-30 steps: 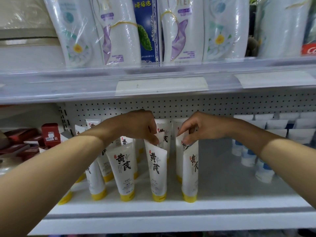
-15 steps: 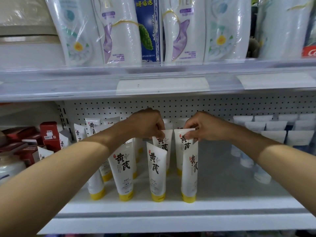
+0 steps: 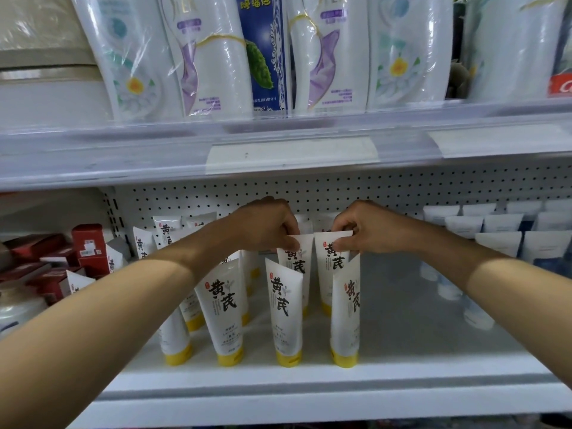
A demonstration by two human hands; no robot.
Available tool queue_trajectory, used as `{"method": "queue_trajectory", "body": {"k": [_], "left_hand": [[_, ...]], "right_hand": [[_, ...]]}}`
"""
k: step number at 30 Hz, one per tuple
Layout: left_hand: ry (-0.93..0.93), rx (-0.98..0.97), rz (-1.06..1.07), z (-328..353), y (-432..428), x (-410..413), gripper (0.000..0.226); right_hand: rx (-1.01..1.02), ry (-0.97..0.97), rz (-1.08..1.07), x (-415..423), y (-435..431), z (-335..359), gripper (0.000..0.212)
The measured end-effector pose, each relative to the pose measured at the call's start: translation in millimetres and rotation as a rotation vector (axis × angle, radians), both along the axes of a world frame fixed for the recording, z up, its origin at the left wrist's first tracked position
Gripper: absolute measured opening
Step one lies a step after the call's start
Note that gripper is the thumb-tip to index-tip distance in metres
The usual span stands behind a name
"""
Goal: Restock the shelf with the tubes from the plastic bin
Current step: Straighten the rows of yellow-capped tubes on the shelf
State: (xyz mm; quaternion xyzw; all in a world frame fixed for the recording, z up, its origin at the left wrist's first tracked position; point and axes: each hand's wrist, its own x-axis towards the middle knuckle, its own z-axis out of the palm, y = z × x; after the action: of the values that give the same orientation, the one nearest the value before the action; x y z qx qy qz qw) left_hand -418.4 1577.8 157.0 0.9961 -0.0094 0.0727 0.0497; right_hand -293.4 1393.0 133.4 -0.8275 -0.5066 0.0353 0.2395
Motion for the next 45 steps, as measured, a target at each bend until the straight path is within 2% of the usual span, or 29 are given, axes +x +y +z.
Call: {"method": "queue_trajectory", "body": {"k": [6, 11, 13, 16, 19, 22, 24, 28, 32, 37, 45], "left_hand": [[0.005, -0.009, -0.022, 3.7, -0.2, -1.8, 0.018], [-0.136, -0.068, -0.078, 14.1, -4.1, -18.7, 0.023], [-0.152, -0.157, -0.103, 16.9, -9.3, -32.2, 0.029], [-0.036, -0.301, -0.187, 20.3, -13.7, -54.8, 0.034], [0.094, -0.171, -0.157, 19.6, -13.0, -70.6, 0.039], [0.112, -0.021, -0.062, 12.4, -20.3, -75.8, 0.047], [0.095, 0.013, -0.036, 5.3, -27.0, -75.1, 0.041], [0.056, 0.025, -0.015, -3.3, -32.0, -70.7, 0.023], [0.012, 0.058, 0.02, -5.8, -35.9, -67.3, 0.023], [-0.018, 0.063, 0.037, -9.1, -37.9, -62.8, 0.022], [-0.056, 0.087, 0.046, -13.6, -38.4, -52.8, 0.02]], "right_hand": [[0.005, -0.012, -0.004, -1.8, -1.7, 2.9, 0.011], [0.089, -0.242, -0.112, -9.8, -11.3, 6.9, 0.026], [0.22, -0.192, -0.058, -19.6, -17.1, 8.7, 0.024], [0.33, 0.057, 0.049, -42.9, -30.1, 15.4, 0.034], [0.186, 0.172, 0.12, -61.7, -44.4, 18.6, 0.036], [-0.018, 0.174, 0.063, -72.1, -49.7, 13.4, 0.037], [-0.081, 0.152, 0.004, -74.1, -48.2, 7.0, 0.037], [-0.028, 0.185, -0.051, -70.7, -44.9, -2.8, 0.025], [0.032, 0.137, -0.073, -68.7, -39.0, -8.2, 0.011], [-0.016, 0.026, -0.1, -70.8, -35.1, -7.1, 0.01], [-0.037, -0.029, -0.127, -68.8, -37.2, -5.9, 0.008]]}}
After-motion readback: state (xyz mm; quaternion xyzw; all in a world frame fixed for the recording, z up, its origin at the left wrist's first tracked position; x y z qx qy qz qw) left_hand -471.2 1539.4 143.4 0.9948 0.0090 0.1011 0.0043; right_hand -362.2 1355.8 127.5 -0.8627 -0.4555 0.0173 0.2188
